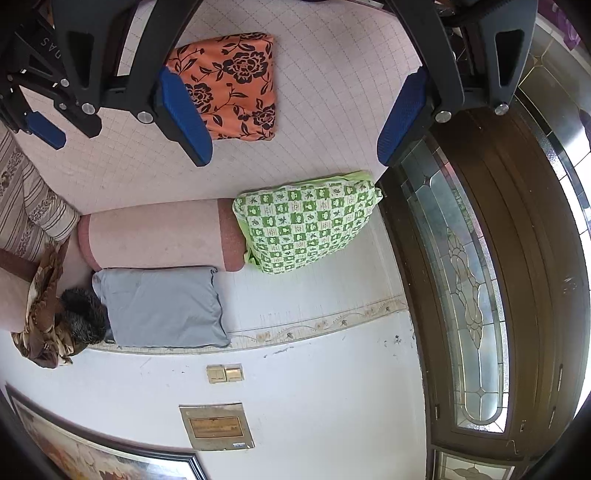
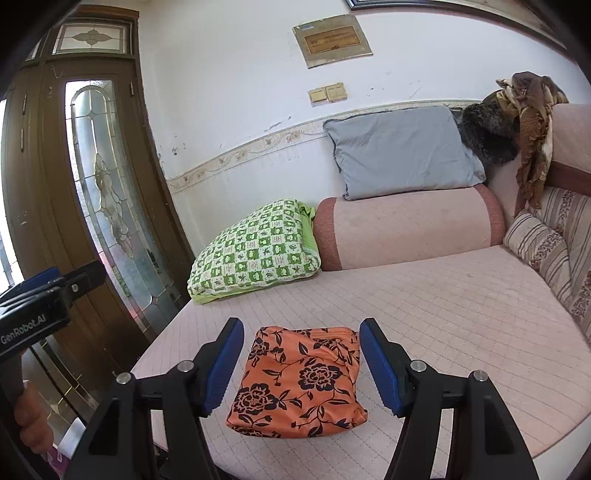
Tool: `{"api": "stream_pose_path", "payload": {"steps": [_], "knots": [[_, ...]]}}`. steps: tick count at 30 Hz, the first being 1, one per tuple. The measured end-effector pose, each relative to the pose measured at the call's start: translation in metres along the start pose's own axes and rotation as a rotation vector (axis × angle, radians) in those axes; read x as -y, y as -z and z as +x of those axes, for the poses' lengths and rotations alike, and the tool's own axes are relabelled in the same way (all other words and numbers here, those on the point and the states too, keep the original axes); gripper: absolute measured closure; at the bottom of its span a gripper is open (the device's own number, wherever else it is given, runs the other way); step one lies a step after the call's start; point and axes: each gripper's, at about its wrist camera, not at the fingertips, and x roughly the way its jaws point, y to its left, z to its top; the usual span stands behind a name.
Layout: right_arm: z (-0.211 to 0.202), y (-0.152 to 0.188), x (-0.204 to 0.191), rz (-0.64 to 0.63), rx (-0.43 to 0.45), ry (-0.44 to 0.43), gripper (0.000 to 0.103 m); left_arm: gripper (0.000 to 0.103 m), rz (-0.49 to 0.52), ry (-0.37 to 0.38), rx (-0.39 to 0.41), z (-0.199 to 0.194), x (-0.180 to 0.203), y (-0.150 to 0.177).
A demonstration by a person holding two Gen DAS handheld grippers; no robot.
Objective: Fold small clothes
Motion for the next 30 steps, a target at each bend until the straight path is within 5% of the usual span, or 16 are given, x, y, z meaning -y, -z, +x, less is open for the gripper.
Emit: {"api": "stream_pose_path", "payload": {"steps": [30], "knots": [[0.009, -0.012, -0.038, -0.094, 0.003, -0.019, 0.034, 0.012, -0.036, 0.028, 0.028, 0.002, -0.025, -0.008]]}}
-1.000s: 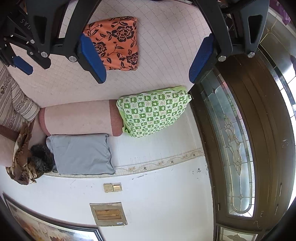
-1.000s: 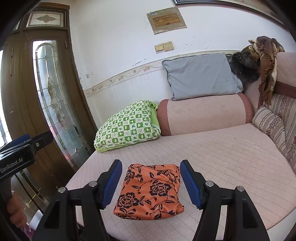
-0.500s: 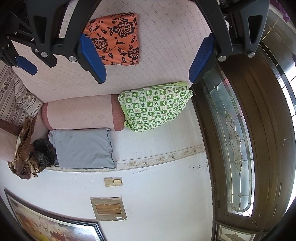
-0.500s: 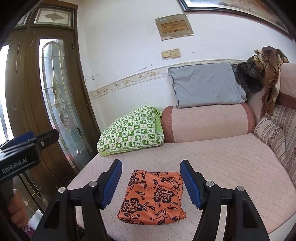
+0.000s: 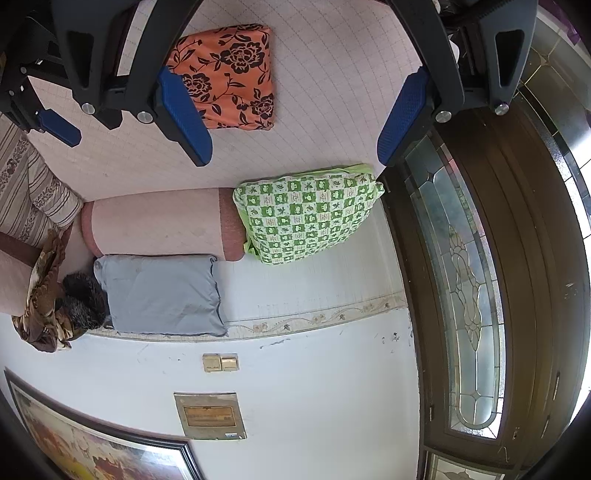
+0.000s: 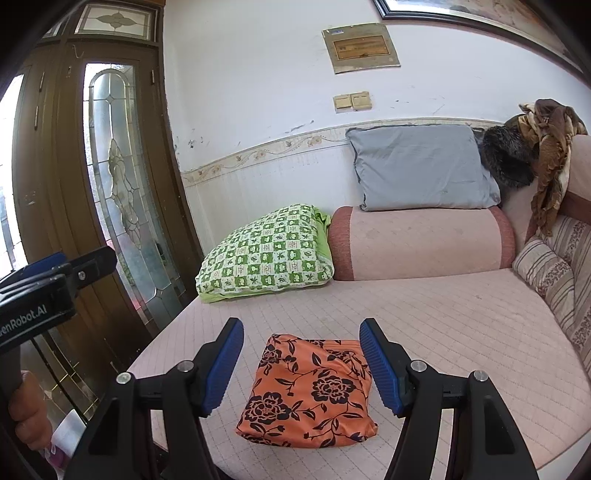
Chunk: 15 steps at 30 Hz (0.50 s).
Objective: Fold small clothes
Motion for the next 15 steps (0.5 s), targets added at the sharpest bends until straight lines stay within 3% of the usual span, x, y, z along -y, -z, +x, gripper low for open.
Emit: {"api": "stream_pose_path", "payload": {"steps": [15], "knots": [[0.0107, 0.0027, -0.0053, -0.008, -0.018, -0.001, 0.034, 0.012, -0.017, 0.01, -0.007, 0.0047, -0.0062, 0.0007]]}}
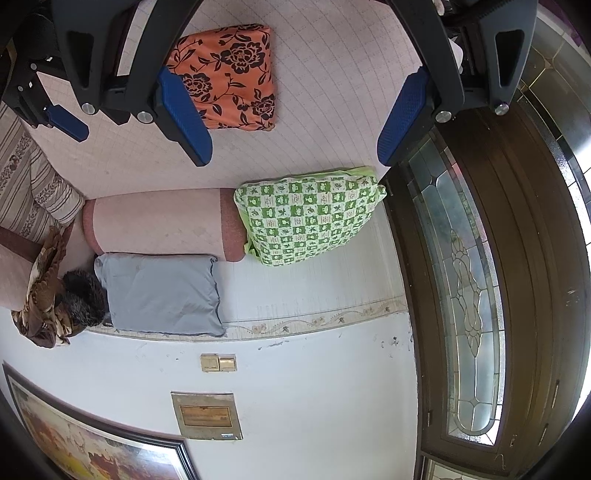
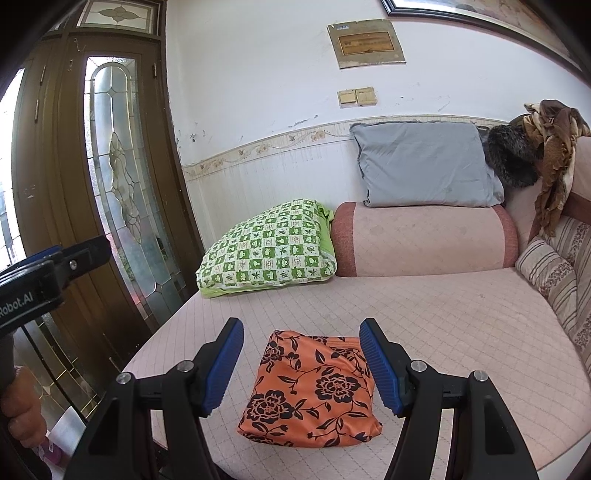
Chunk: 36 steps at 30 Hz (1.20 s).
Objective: Fold small clothes
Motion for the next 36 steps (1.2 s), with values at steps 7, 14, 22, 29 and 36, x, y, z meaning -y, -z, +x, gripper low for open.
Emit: {"api": "stream_pose_path", "payload": {"steps": [7, 14, 22, 29, 36], "knots": [[0.0029, 0.0016, 0.0008, 0.005, -0.006, -0.001, 0.034, 0.012, 0.009, 0.009, -0.002, 0.0019, 0.0019, 0.0006], [0.0012, 0.0011, 0.0039, 0.015, -0.003, 0.002, 0.034, 0.012, 0.018, 0.017, 0.005, -0.003, 0.0051, 0.0005], [-0.0012, -0.0001, 0.0067, 0.021, 0.006, 0.006, 0.034, 0.012, 0.028, 0.024, 0.014, -0.0076, 0.0076, -0.0006], [-0.0007, -0.0008, 0.0089, 0.028, 0.009, 0.01, 0.034, 0.012, 0.033, 0.032, 0.016, -0.0066, 0.008, -0.0013], [0.0026, -0.0005, 0.0089, 0.03, 0.005, 0.017, 0.034, 0.012, 0.041, 0.049, 0.017, -0.0027, 0.0091, -0.0017]]}}
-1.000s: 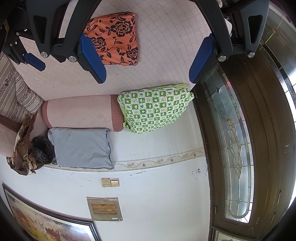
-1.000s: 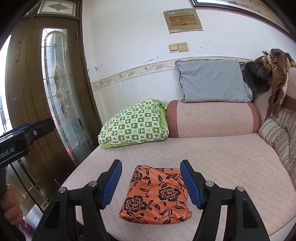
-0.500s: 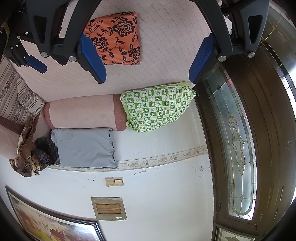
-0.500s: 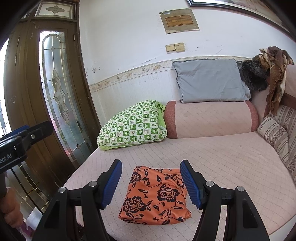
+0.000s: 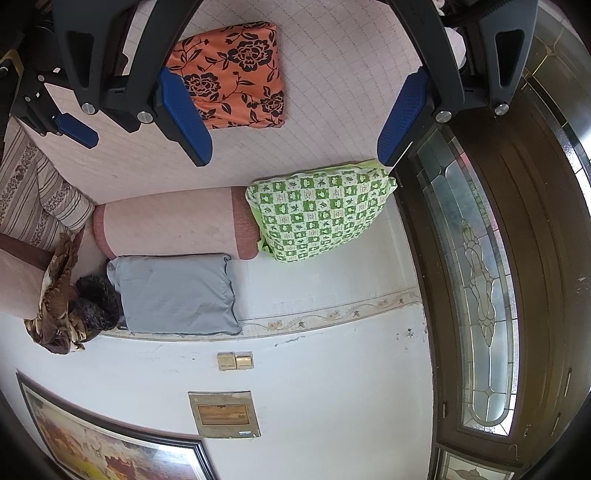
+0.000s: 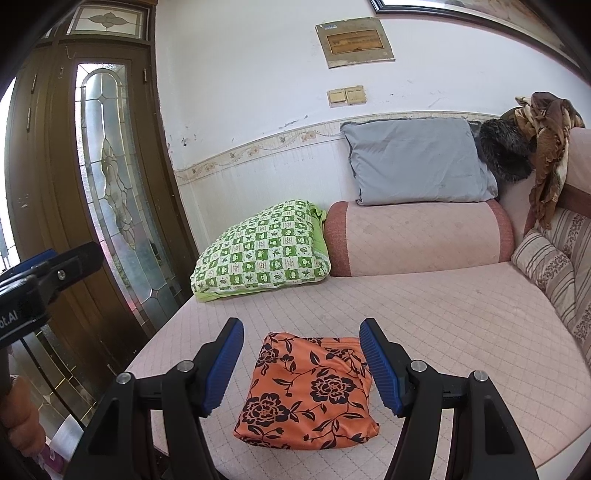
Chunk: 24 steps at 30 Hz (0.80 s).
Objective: Fold small clothes
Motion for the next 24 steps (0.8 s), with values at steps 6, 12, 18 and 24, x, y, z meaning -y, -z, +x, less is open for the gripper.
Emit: {"api": "stream_pose_path", "payload": {"steps": [6, 12, 18, 24], "knots": [[0.008, 0.001, 0.0, -0.005, -0.018, 0.001, 0.034, 0.012, -0.005, 0.016, -0.01, 0.007, -0.001, 0.001], [0.017, 0.004, -0.003, -0.008, -0.033, 0.003, 0.034, 0.012, -0.015, 0.028, -0.025, 0.017, -0.004, 0.002], [0.029, 0.005, -0.005, -0.011, -0.053, 0.002, 0.034, 0.012, -0.012, 0.035, -0.041, 0.028, -0.004, 0.004], [0.043, 0.007, -0.006, -0.011, -0.075, -0.004, 0.034, 0.012, -0.013, 0.043, -0.058, 0.042, -0.004, 0.006]]}}
